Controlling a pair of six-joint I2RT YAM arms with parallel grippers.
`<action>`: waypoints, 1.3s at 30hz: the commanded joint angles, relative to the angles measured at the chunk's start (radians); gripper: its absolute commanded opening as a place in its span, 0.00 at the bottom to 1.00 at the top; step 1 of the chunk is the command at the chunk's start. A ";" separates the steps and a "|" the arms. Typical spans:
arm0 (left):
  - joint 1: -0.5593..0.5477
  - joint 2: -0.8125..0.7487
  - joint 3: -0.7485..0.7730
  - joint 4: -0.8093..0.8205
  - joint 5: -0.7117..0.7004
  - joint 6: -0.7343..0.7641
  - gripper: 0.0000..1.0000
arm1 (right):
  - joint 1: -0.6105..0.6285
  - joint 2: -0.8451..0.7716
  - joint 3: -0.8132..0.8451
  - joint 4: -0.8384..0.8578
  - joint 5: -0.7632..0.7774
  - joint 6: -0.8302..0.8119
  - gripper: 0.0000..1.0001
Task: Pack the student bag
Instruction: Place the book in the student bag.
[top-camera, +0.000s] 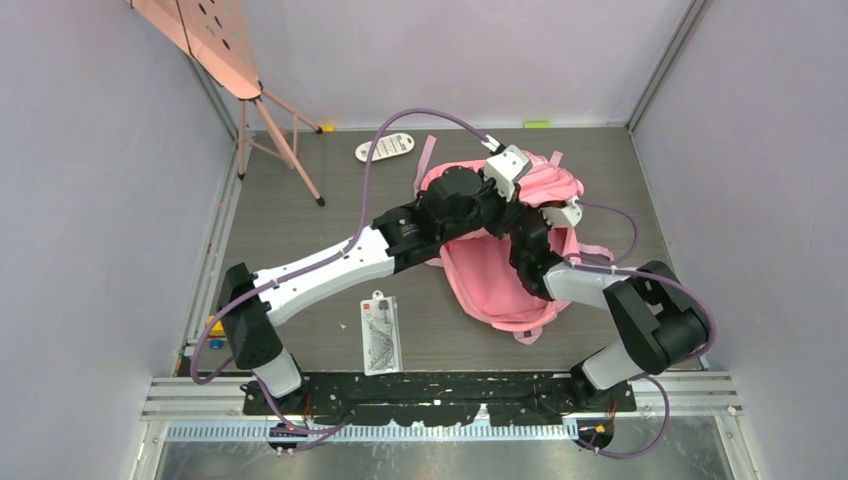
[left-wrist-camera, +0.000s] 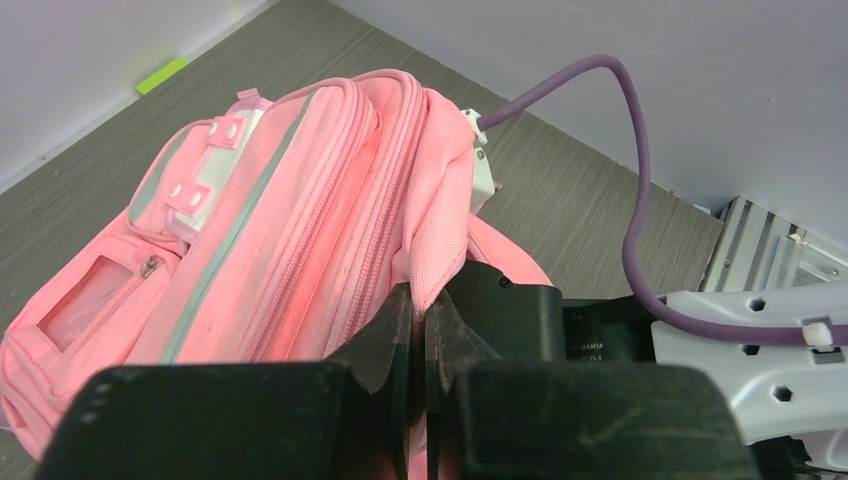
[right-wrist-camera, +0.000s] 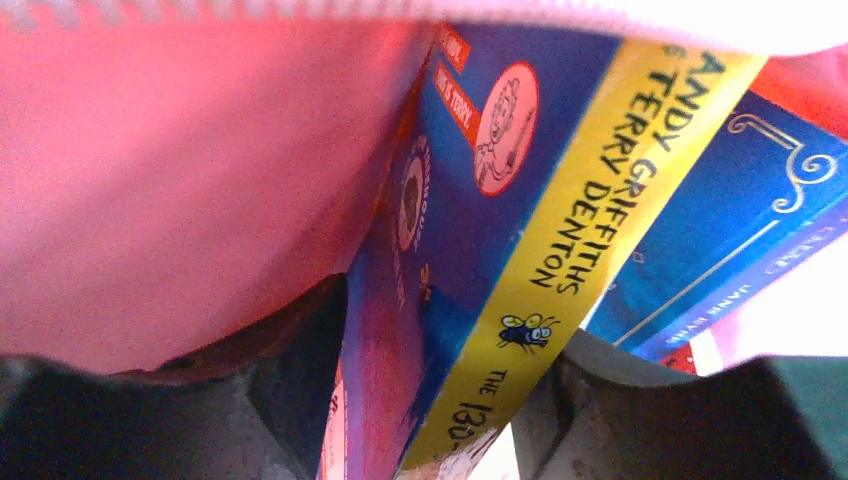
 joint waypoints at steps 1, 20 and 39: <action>-0.024 -0.075 0.073 0.119 0.052 -0.014 0.00 | -0.011 -0.112 -0.006 -0.093 0.051 -0.036 0.68; -0.019 -0.069 0.069 0.103 0.032 -0.022 0.00 | -0.013 -0.080 0.010 -0.109 0.036 -0.141 0.20; 0.047 -0.047 0.020 0.054 -0.032 -0.054 0.00 | -0.025 -0.318 -0.035 -0.403 -0.170 -0.235 0.69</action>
